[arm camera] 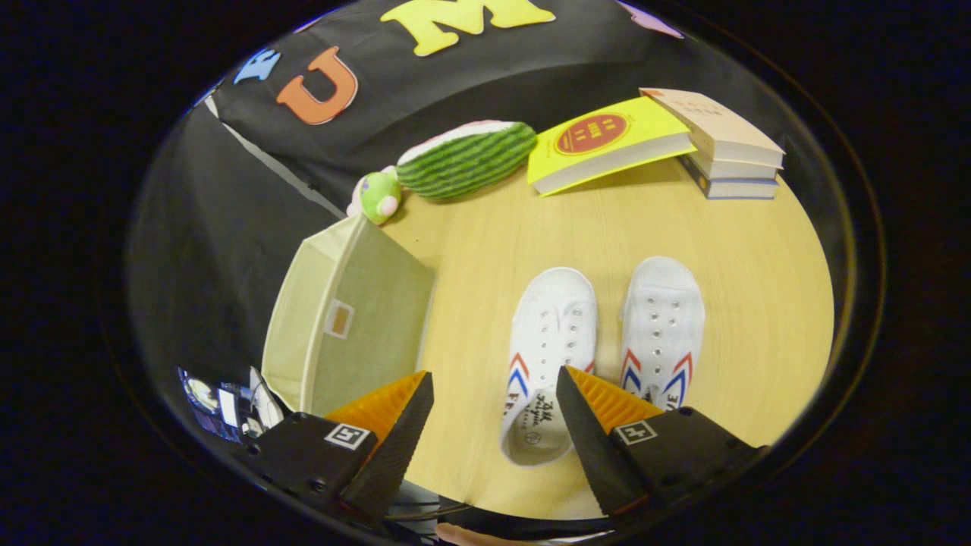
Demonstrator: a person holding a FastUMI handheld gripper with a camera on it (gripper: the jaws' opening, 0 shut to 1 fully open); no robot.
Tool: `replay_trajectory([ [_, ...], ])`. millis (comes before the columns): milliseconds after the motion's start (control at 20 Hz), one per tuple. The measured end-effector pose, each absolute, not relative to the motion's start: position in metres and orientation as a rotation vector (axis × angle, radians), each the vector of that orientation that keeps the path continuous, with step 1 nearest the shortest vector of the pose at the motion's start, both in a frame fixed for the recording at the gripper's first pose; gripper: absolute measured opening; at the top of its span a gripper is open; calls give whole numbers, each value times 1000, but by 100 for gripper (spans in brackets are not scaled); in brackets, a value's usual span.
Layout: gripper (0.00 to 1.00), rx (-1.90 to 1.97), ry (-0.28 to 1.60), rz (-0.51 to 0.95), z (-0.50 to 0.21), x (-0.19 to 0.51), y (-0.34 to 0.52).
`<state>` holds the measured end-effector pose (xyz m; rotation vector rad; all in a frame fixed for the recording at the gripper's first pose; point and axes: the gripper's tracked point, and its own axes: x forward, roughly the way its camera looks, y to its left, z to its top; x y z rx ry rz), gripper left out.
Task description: Open the storage box then place both shoes into the box .Put the left shoe in first, then the right shoe, with the right side of both shoes facing outward in a uniform manner.
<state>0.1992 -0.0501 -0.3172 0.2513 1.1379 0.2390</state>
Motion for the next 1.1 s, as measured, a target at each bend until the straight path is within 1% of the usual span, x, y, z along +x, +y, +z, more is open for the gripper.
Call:
replay_trajectory([
  [150, 100, 173, 1216, 194, -347, 196, -84],
  [250, 98, 125, 1260, 201, -364, 190, -91],
  [350, 86, 79, 1278, 228, -375, 192, -87],
  [400, 80, 45, 1288, 217, -381, 194, -90],
  [550, 52, -20, 1338, 214, -402, 196, -85],
  [600, 49, 19, 1353, 253, -400, 194, -76],
  [650, 42, 9, 1355, 250, -410, 195, -76],
  [800, 21, 85, 1319, 253, -393, 197, -81],
  [850, 11, 124, 1309, 244, -391, 197, -82],
  [900, 8, 146, 1302, 234, -387, 197, -81],
  [1100, 7, 216, 1266, 229, -351, 189, -71],
])
